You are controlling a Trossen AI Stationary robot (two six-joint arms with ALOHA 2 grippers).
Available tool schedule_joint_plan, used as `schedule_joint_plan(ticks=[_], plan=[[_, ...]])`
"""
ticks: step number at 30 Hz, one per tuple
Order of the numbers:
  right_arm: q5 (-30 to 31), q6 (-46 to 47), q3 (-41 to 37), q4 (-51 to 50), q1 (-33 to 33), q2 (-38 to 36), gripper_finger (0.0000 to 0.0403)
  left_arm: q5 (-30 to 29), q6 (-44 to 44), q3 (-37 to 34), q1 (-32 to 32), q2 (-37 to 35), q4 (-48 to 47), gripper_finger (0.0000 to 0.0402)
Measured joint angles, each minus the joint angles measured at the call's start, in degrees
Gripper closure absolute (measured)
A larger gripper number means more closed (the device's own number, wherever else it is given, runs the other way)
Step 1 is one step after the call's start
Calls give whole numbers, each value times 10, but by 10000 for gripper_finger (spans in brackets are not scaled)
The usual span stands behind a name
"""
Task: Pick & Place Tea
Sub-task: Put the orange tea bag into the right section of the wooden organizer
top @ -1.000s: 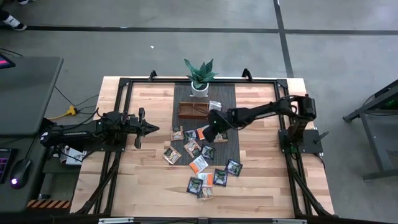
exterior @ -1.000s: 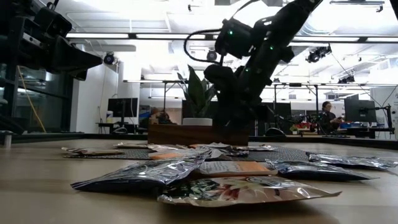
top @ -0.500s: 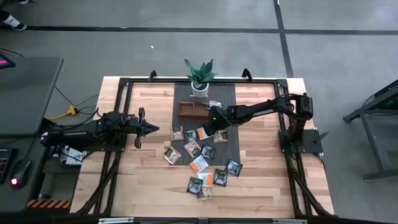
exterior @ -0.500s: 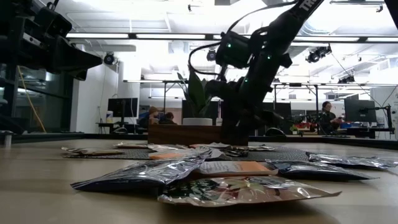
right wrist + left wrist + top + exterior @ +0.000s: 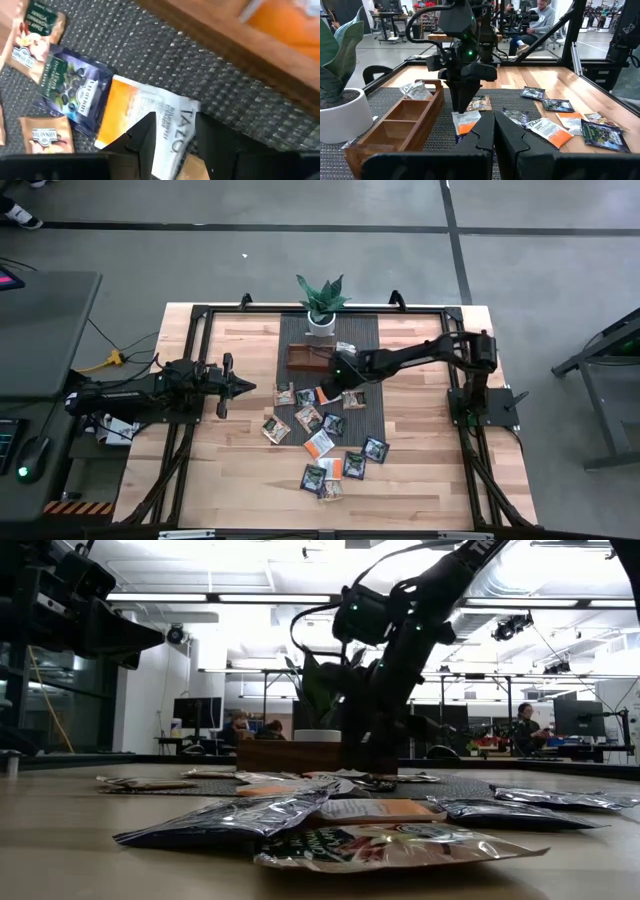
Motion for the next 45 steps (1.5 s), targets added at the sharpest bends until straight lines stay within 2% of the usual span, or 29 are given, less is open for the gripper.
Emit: schedule_joint_plan(ticks=[23,30,39,45], plan=[[0,4,3,-8,10,16,274,0,0,0,0,0,0,401],[2,8,3,-10,12,17,313,0,0,0,0,0,0,401],[-1,6,3,-9,15,18,391,0,0,0,0,0,0,401],[-7,-1,2,-2,19,16,393,0,0,0,0,0,0,401]])
